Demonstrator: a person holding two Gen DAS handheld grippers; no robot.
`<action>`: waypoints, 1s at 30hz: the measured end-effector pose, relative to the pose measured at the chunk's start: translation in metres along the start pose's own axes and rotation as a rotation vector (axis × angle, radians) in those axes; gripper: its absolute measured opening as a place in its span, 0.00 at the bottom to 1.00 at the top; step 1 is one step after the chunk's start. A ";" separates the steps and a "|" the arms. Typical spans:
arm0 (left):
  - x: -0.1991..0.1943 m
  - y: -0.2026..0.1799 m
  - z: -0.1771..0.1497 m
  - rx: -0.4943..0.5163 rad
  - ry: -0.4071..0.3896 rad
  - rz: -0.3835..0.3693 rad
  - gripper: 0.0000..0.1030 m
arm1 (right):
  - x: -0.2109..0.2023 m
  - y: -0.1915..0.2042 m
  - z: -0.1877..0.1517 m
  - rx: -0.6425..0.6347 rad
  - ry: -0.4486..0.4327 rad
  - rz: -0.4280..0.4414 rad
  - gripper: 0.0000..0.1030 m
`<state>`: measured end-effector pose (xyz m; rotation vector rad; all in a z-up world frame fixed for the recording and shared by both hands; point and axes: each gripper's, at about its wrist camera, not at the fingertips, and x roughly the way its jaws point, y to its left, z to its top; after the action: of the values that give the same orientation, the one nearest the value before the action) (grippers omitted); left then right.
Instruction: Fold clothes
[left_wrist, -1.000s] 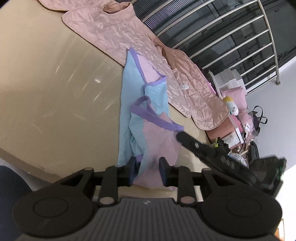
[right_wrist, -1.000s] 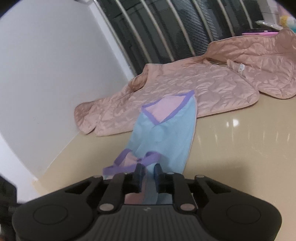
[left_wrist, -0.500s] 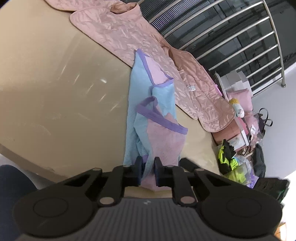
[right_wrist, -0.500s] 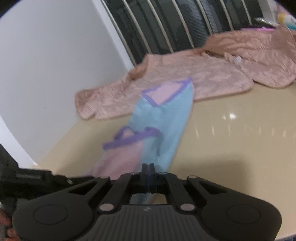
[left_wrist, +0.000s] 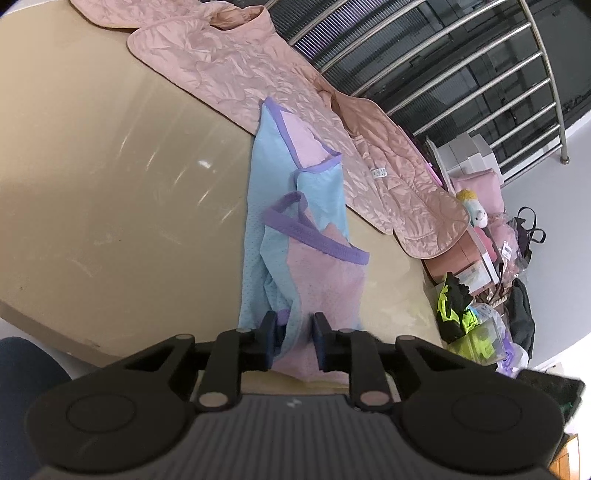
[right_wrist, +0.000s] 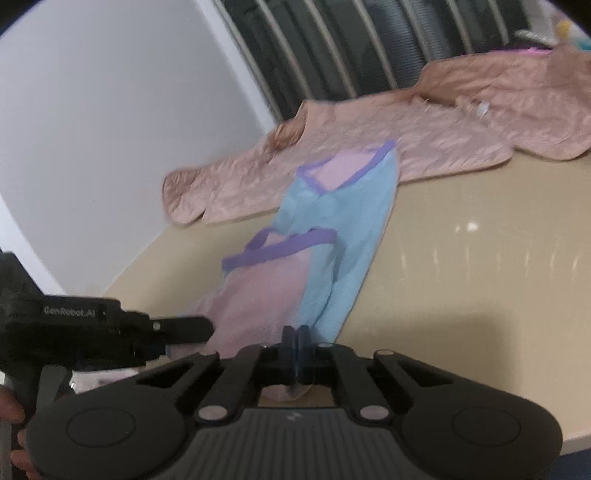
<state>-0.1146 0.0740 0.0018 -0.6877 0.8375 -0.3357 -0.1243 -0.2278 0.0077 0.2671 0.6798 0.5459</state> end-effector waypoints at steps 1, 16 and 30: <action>0.000 -0.001 0.000 0.003 -0.001 0.004 0.20 | -0.005 0.001 -0.001 -0.001 -0.022 -0.011 0.00; -0.018 -0.024 0.001 0.130 -0.047 0.060 0.49 | -0.025 0.021 0.004 -0.126 -0.142 -0.022 0.17; -0.016 -0.018 -0.009 0.206 -0.072 0.160 0.38 | 0.013 0.033 0.006 -0.363 -0.035 0.082 0.23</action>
<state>-0.1315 0.0656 0.0187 -0.4352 0.7719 -0.2477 -0.1249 -0.1934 0.0185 -0.0364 0.5259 0.7296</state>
